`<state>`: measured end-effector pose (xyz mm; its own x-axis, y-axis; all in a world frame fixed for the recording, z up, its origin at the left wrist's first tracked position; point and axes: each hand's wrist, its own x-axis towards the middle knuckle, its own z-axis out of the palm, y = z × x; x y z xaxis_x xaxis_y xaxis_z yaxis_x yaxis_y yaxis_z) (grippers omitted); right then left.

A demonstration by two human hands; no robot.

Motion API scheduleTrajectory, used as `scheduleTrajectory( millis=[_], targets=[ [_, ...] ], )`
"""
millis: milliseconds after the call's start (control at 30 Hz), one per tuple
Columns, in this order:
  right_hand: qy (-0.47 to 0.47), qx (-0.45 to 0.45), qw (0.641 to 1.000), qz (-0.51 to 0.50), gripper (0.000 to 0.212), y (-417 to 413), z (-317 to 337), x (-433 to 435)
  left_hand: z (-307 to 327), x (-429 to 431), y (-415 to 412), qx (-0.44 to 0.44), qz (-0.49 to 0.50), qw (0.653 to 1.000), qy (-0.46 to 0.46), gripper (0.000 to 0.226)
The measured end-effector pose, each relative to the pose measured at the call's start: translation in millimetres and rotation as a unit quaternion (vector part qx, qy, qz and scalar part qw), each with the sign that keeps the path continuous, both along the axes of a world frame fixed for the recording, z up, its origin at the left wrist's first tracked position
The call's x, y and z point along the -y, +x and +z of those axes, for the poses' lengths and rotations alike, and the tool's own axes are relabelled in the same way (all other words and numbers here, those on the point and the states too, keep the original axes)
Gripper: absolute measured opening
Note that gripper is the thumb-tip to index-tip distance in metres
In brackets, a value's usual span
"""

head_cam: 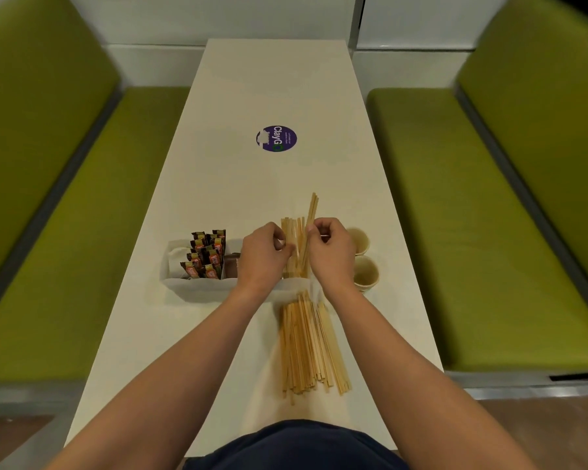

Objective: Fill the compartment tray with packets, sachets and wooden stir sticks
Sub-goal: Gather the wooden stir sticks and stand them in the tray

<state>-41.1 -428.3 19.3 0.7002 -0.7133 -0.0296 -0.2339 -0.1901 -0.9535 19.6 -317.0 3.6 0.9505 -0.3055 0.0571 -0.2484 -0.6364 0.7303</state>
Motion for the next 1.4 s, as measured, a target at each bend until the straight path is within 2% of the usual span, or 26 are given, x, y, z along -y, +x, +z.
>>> scheduleTrajectory(
  millis=[167, 300, 400, 600, 800, 900, 967, 1033, 1133, 1267, 1400],
  targets=[
    [-0.035, -0.058, 0.998, -0.002, 0.004, -1, -12, -3, -2, -5, -1, 0.045, 0.018, 0.999, -0.010, 0.026],
    [-0.100, -0.105, 0.989, 0.016, 0.014, -1, -17, -4, -4, -4, 1, 0.026, 0.021, 0.999, 0.041, 0.041],
    [-0.143, -0.137, 0.980, 0.035, 0.017, -1, -21, -4, -3, -2, 3, 0.024, 0.001, 0.996, 0.083, 0.036],
    [-0.218, -0.169, 0.959, 0.068, 0.030, -8, -19, -4, -1, -4, 6, 0.028, -0.001, 0.995, 0.097, 0.037],
    [-0.218, -0.164, 0.957, 0.095, 0.039, -25, -12, -7, 7, -15, -9, 0.061, 0.011, 0.997, 0.048, 0.042],
    [-0.207, -0.135, 0.963, 0.104, 0.038, -43, -7, -10, 12, -24, -26, 0.062, 0.009, 0.998, -0.006, 0.035],
    [-0.193, -0.120, 0.968, 0.111, 0.033, -60, -3, -11, 11, -31, -39, 0.069, -0.009, 0.998, -0.003, 0.027],
    [-0.180, -0.128, 0.968, 0.115, 0.025, -78, -4, -10, 4, -39, -53, 0.053, -0.029, 0.998, 0.013, 0.020],
    [-0.180, -0.184, 0.959, 0.119, 0.018, -103, -15, -7, -11, -49, -76, -0.017, -0.037, 0.998, 0.041, 0.016],
    [-0.195, -0.285, 0.927, 0.147, 0.030, -120, -33, -5, -24, -54, -102, -0.110, -0.023, 0.988, 0.110, 0.024],
    [-0.192, -0.307, 0.920, 0.149, 0.035, -124, -40, -11, -27, -47, -118, -0.129, -0.014, 0.981, 0.142, 0.032]
  ],
)
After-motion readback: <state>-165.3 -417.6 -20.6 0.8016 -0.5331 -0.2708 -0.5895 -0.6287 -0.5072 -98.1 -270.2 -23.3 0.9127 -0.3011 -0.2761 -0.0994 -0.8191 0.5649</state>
